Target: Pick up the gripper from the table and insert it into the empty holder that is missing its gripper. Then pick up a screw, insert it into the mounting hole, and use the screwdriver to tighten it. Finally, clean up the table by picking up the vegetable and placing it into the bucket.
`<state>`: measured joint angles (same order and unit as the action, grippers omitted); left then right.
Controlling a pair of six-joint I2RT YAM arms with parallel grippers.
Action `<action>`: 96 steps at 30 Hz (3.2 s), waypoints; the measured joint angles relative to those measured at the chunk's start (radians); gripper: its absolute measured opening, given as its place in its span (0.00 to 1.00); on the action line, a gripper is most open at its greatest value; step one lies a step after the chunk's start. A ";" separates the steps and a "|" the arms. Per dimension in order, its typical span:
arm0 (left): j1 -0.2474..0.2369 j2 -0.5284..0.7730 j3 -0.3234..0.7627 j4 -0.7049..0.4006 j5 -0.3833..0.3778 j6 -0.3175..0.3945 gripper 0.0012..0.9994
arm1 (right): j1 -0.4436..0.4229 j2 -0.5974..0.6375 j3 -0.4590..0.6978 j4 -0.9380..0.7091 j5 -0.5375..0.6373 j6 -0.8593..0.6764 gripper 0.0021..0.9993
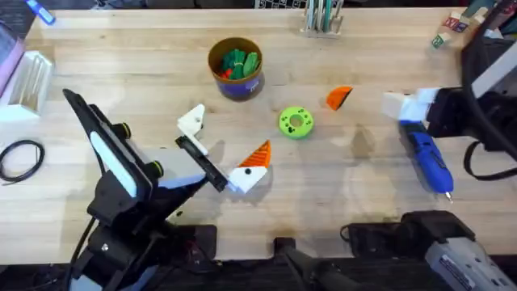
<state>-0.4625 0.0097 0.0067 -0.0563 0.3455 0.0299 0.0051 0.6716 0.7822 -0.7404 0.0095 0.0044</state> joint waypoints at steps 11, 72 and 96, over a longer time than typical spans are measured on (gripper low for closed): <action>0.000 0.000 0.000 0.000 0.007 -0.153 0.95 | 0.096 0.275 0.000 0.086 -0.052 -0.171 0.99; 0.000 0.000 0.000 0.000 0.010 -0.181 0.95 | 0.172 0.121 -0.244 0.609 -0.628 0.451 0.01; 0.000 0.000 0.000 0.003 0.117 -0.181 0.96 | 0.434 0.641 -0.353 1.414 -1.012 1.193 0.01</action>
<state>-0.4625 0.0097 0.0067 -0.0532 0.4623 -0.1513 0.4395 1.3125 0.4290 0.6738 -1.0026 1.1972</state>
